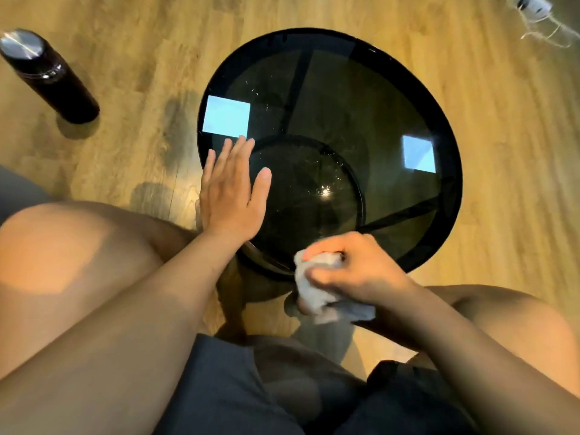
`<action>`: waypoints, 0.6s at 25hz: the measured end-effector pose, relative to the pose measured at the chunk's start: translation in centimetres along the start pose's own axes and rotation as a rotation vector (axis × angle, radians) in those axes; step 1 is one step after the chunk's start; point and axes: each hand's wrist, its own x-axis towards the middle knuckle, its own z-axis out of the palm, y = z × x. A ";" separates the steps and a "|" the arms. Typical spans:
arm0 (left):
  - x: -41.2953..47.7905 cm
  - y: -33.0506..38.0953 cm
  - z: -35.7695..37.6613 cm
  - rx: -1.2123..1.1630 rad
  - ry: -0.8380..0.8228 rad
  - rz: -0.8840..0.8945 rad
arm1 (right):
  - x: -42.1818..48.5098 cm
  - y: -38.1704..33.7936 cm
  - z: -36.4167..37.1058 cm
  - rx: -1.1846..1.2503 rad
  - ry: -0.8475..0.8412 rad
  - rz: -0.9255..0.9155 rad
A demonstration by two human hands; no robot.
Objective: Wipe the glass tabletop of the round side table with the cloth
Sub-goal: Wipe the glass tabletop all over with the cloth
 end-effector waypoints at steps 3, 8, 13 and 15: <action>0.0 0.0 0.2 0.013 0.052 -0.015 | -3.7 7.6 -6.4 -0.185 0.236 0.371; 0.1 -0.3 0.3 0.042 0.058 0.003 | -0.5 -0.2 1.1 -0.111 0.315 0.226; -0.1 -0.1 0.3 0.024 0.038 0.019 | 2.2 -2.1 2.9 -0.054 0.223 -0.093; 0.0 -0.1 0.2 0.028 0.043 0.005 | 0.0 5.0 -0.7 -0.199 0.342 0.088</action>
